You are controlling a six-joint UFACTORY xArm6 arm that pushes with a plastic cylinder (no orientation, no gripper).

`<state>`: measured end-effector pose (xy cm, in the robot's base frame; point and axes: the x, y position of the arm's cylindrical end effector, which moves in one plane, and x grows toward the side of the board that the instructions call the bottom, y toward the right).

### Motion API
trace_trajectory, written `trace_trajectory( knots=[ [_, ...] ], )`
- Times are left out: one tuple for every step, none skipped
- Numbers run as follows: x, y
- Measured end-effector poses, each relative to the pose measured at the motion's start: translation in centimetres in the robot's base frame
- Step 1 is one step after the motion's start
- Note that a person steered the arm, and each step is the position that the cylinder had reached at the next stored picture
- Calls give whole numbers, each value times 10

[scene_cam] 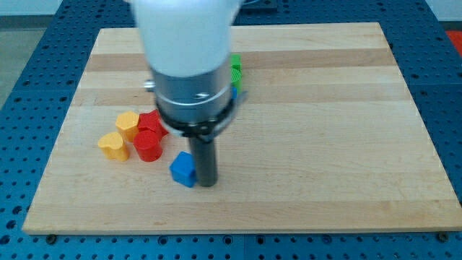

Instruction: Push the blue cube below the red circle

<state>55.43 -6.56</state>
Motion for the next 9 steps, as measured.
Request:
trace_trajectory(
  knots=[
    [0, 12],
    [-1, 61],
    [-1, 66],
    [-1, 66],
    [-1, 73],
    [-5, 75],
    [-5, 49],
    [-5, 8],
    [-4, -29]
  ],
)
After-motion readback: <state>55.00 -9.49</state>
